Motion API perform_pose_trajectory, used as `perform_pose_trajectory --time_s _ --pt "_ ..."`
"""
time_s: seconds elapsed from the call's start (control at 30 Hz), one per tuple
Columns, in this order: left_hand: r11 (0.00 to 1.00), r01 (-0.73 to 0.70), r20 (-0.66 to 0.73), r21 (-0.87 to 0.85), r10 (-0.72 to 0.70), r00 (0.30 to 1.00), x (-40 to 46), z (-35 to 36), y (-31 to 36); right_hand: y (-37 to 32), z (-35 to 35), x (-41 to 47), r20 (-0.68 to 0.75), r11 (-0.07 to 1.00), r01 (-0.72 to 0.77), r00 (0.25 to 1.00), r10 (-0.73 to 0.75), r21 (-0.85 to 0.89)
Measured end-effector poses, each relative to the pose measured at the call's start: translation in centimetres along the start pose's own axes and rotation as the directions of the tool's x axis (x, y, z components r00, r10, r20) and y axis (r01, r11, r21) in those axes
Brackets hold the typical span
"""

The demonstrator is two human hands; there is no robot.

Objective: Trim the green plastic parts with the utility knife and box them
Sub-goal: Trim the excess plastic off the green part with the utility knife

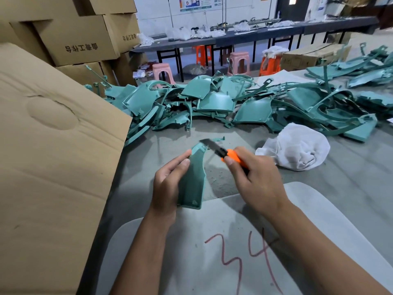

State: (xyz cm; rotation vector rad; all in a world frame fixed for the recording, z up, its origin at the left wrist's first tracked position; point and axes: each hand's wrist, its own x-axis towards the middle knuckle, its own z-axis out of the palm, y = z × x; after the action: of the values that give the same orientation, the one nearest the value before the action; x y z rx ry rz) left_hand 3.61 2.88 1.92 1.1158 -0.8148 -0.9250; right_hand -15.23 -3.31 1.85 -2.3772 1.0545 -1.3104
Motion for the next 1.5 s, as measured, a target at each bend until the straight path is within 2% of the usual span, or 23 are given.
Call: perform_pose_trajectory --time_s 0.07,0.13,0.23,0.3,0.4,0.47,0.57,0.67,0.73,0.83,0.93,1.13,1.27,1.4,1.5 --pt "0.999 0.005 0.018 -0.038 -0.005 1.000 0.1 0.0 0.1 0.8 -0.1 0.2 -0.048 0.983 -0.162 0.986 0.158 -0.089" --pt "0.993 0.054 0.081 -0.109 -0.045 0.996 -0.1 0.2 0.4 1.2 -0.3 0.0 -0.107 0.977 -0.213 0.972 0.209 -0.024" --pt "0.967 0.160 0.187 -0.200 -0.123 0.975 -0.4 1.3 0.4 -0.4 -0.3 -0.4 -0.142 0.986 -0.070 0.986 0.091 0.152" --pt "0.942 0.215 0.220 -0.258 -0.159 0.963 -0.7 2.2 0.3 -2.0 0.2 -0.7 -0.080 0.964 0.002 0.997 0.020 0.265" --pt "0.922 0.276 0.235 -0.273 -0.214 0.948 -0.9 2.6 -0.1 -2.8 0.6 -0.8 -0.001 0.937 0.010 1.000 -0.010 0.348" --pt "0.925 0.263 0.200 -0.274 -0.213 0.956 -0.8 2.5 -0.3 -2.6 0.6 -0.8 0.015 0.955 -0.014 1.000 0.010 0.297" --pt "0.916 0.163 0.144 -0.368 -0.117 0.983 -0.3 2.3 -0.1 -2.1 0.8 -0.9 0.012 0.974 -0.085 0.996 0.085 0.211" --pt "0.924 0.195 0.142 -0.329 -0.156 0.978 0.4 2.3 -0.1 -2.5 0.5 -1.1 -0.025 0.968 0.010 1.000 -0.004 0.252" --pt "0.910 0.209 0.120 -0.358 -0.177 0.977 0.4 2.1 -0.5 -3.0 0.5 -1.1 0.012 0.958 0.093 0.995 -0.100 0.273" --pt "0.909 0.191 0.096 -0.370 -0.168 0.981 0.1 1.9 -0.6 -3.2 1.2 -1.0 0.062 0.977 0.044 0.996 -0.058 0.208" --pt "0.906 0.250 0.125 -0.341 -0.220 0.968 0.4 2.1 -0.3 -2.8 1.3 -0.9 0.035 0.986 -0.037 0.999 0.031 0.160" --pt "0.894 0.225 0.093 -0.387 -0.205 0.974 0.8 2.0 -0.6 -3.5 1.1 -0.9 0.031 0.980 0.101 0.994 -0.108 0.174" --pt "0.886 0.336 0.155 -0.319 -0.301 0.941 1.6 2.0 -0.8 -3.2 1.6 -0.6 -0.029 1.000 0.011 1.000 -0.010 0.020" --pt "0.944 0.208 0.150 -0.255 -0.174 0.973 0.7 2.7 -0.6 -3.1 1.4 -0.7 -0.063 0.997 0.075 0.995 -0.075 0.004" --pt "0.947 0.217 0.142 -0.235 -0.187 0.972 0.3 2.6 -0.7 -3.2 1.4 -0.5 -0.072 0.997 0.078 0.994 -0.080 -0.030"
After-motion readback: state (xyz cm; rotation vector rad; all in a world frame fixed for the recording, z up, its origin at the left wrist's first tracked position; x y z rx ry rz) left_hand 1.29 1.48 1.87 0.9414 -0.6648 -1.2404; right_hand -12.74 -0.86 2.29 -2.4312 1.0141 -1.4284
